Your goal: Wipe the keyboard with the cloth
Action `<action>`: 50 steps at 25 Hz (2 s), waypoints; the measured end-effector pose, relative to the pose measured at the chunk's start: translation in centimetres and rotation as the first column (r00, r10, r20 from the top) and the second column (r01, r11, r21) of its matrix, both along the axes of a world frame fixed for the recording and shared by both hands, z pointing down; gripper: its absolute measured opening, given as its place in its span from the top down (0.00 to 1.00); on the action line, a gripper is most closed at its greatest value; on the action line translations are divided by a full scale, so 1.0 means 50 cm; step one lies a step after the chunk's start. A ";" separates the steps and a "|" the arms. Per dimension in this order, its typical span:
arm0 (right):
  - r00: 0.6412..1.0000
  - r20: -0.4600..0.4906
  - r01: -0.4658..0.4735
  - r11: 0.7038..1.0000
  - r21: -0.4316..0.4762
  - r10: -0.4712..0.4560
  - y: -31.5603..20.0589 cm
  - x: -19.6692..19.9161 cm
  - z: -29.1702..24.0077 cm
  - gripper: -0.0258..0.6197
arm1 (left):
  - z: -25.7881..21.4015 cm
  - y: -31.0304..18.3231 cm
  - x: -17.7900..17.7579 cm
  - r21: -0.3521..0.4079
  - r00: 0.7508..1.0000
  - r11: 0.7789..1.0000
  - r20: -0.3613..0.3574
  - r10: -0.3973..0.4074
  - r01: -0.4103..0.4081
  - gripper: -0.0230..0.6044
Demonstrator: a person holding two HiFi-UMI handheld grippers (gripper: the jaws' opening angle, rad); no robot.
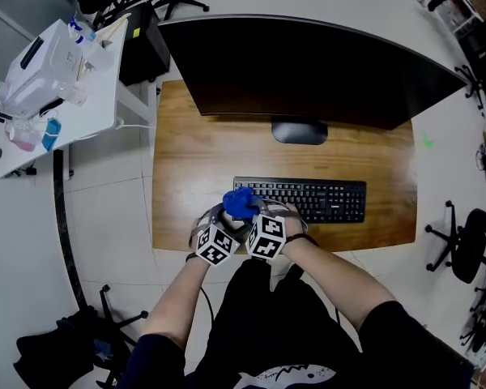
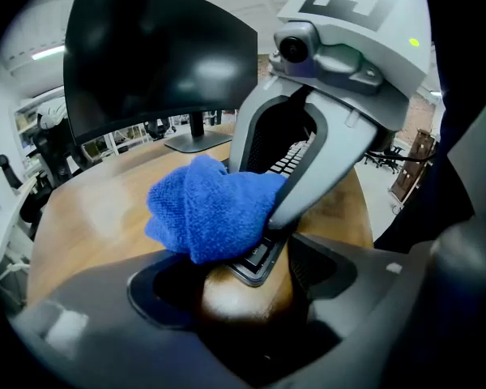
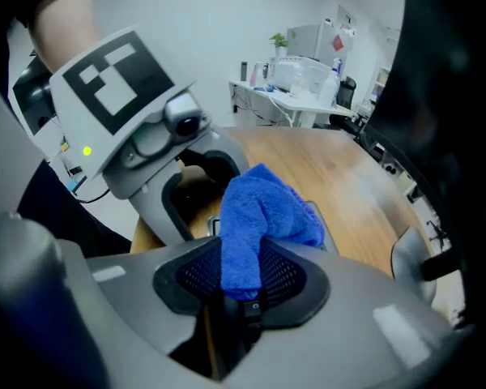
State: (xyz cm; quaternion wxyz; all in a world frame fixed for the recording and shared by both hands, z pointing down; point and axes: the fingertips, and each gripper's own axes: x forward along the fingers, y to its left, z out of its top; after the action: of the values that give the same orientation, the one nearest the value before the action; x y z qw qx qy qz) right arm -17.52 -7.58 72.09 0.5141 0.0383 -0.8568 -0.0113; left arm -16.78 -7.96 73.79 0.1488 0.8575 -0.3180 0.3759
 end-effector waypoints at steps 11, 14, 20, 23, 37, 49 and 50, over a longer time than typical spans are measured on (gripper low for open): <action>0.998 -0.040 0.052 0.998 0.031 -0.051 0.044 0.074 0.011 0.76 | 0.001 0.001 0.000 -0.014 1.000 1.000 0.013 0.003 -0.003 0.42; 0.996 -0.067 0.054 0.998 0.045 -0.050 0.041 0.131 0.016 0.76 | 0.001 0.001 -0.002 -0.016 1.000 1.000 0.012 0.008 -0.008 0.42; 0.991 -0.112 -0.069 0.997 0.037 0.073 0.018 0.291 0.020 0.77 | 0.002 0.000 -0.003 -0.014 1.000 1.000 0.011 0.010 -0.010 0.42; 0.980 -0.137 -0.139 0.990 0.034 0.143 0.011 0.356 0.019 0.77 | 0.002 0.000 -0.002 -0.020 1.000 1.000 0.013 0.018 -0.017 0.43; 0.993 0.039 -0.110 0.994 0.001 0.109 -0.017 0.127 -0.059 0.77 | 0.001 0.001 -0.002 -0.026 0.999 0.999 0.018 0.031 -0.031 0.43; 0.997 -0.050 -0.065 0.998 0.024 0.066 0.001 0.149 0.008 0.77 | 0.003 0.002 -0.006 -0.026 0.999 0.999 0.022 0.035 -0.035 0.43; 0.994 -0.057 -0.089 0.996 0.021 0.090 -0.001 0.177 0.010 0.77 | 0.003 0.002 -0.007 -0.026 0.999 0.999 0.023 0.035 -0.034 0.43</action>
State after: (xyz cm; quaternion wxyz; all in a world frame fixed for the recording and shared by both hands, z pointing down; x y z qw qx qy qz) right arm -8.66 -7.64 72.59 0.5385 0.0810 -0.8387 0.0028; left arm -17.11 -7.86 73.92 0.1495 0.8566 -0.3002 0.3922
